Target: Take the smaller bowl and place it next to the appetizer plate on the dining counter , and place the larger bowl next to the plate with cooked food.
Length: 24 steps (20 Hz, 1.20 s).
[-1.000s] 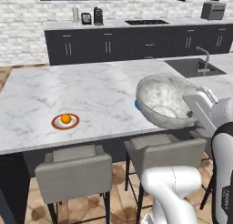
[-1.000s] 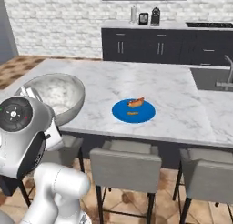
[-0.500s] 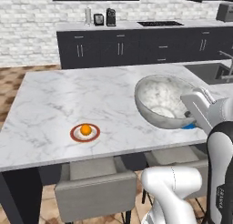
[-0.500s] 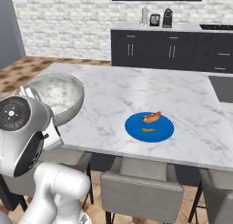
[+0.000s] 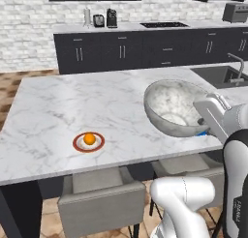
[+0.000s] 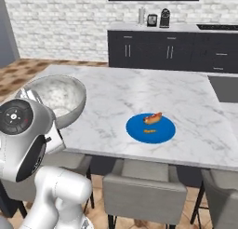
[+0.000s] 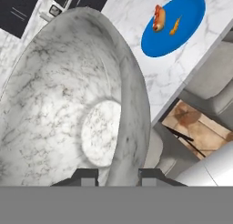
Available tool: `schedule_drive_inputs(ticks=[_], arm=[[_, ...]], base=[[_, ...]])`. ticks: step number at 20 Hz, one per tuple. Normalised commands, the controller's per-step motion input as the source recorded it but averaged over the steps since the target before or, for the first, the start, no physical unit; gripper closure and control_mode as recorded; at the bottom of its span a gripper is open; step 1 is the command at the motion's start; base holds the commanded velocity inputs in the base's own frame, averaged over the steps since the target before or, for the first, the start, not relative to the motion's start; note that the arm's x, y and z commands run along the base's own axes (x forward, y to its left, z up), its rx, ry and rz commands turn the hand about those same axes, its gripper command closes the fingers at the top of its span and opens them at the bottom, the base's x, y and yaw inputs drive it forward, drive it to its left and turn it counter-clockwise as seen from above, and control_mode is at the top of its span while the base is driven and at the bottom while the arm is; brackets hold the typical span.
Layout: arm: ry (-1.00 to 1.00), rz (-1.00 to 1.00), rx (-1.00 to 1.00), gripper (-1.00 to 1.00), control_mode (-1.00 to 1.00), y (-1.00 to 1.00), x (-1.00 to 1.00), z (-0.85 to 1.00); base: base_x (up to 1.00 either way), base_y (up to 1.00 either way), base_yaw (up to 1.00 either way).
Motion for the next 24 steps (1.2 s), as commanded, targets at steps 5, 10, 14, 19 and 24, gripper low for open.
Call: schedule_drive_inputs(ticks=[5,10,14,19,24], arm=[[0.00,0.00,0.00,1.00,1.00,0.00,0.00,0.00],[0.00,0.00,0.00,1.00,1.00,0.00,0.00,0.00],[0.06,-0.03,0.00,1.00,-1.00,-0.19,0.44,-0.09],[0.15,0.00,0.00,1.00,-1.00,-0.35,0.99,-0.44],[0.08,0.07,0.00,1.00,-1.00,-0.05,1.00,-0.76]], base=[[0.72,0.00,-0.21],[0.47,0.00,-0.18],[0.30,-0.03,-0.09],[0.00,0.00,0.00],[0.00,0.00,0.00]])
